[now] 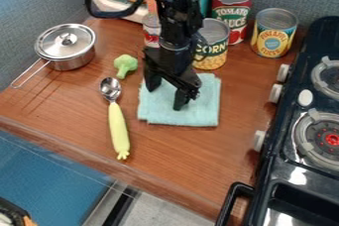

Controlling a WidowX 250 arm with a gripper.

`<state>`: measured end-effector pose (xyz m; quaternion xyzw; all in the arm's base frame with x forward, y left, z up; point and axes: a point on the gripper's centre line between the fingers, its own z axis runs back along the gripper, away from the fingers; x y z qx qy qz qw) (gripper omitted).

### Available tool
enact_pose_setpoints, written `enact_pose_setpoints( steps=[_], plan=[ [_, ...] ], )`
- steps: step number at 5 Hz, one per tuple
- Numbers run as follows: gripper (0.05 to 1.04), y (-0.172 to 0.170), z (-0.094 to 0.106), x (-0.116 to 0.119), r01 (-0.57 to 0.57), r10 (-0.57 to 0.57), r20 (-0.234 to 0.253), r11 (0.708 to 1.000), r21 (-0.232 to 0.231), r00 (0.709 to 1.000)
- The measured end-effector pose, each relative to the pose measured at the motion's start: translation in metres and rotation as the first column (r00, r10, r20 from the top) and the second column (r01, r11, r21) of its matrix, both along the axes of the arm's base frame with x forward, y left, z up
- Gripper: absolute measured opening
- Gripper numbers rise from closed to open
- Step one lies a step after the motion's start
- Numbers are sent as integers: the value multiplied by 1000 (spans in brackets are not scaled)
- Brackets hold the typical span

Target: Move the blue towel to the middle bottom of the table

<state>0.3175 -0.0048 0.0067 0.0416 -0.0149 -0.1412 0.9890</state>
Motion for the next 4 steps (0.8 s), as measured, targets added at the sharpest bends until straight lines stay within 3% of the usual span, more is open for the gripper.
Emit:
enact_pose_setpoints(
  steps=[4],
  plan=[
    [998,-45,-2,-28,71,-76,-55,994,-78,996]
  ],
)
